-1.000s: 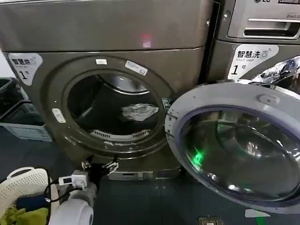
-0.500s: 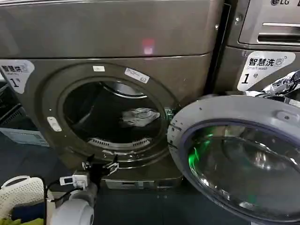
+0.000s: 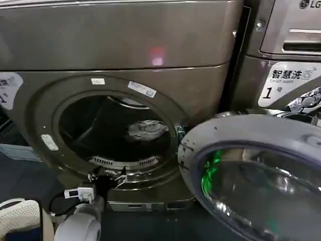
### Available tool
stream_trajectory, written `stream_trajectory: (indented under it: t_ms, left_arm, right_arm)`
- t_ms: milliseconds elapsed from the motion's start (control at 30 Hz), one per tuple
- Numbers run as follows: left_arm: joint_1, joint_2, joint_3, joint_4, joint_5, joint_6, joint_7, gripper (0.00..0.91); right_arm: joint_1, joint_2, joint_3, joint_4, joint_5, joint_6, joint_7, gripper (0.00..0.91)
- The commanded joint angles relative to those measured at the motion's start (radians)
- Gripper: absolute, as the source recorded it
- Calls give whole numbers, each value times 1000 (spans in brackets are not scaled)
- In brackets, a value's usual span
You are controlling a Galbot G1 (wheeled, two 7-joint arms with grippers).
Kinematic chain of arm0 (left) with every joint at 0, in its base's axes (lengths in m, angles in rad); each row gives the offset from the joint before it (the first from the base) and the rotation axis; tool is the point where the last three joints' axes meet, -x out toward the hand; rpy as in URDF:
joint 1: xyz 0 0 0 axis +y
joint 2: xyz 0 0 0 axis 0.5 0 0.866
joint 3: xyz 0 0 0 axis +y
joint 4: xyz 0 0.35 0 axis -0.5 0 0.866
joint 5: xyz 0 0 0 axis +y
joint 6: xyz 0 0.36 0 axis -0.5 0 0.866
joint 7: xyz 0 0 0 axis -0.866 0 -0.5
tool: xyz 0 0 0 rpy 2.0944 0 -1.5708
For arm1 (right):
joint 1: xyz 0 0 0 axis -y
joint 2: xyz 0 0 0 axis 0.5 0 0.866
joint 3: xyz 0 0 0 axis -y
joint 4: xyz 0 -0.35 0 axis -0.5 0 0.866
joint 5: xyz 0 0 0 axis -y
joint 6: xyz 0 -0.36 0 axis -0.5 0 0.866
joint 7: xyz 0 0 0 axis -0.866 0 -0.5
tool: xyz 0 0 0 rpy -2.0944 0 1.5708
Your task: Grasp the clothes from the dryer.
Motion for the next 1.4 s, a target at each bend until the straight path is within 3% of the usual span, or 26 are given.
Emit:
stream_trajectory:
  t_ms: [33, 400, 600, 1100, 1400]
  left_arm:
    - [-1, 3, 1, 1, 0, 49, 0, 907]
    - [-17, 2, 3, 25, 15, 49, 4, 907]
    - [-113, -5, 10, 116, 46, 11, -2, 907]
    - [-534, -9, 13, 596, 78, -193, -17, 907]
    - [-719, -19, 11, 860, 80, -264, 26, 907]
  right_arm:
    - [0, -1, 0, 1, 0, 0, 0, 907]
    - [-3, 2, -6, -1, -8, 16, 3, 907]
    - [-7, 5, -4, -2, -8, 26, 1, 907]
    - [-9, 0, -10, 3, -6, 35, -2, 907]
    - [-9, 2, -15, 13, -6, 35, -2, 907]
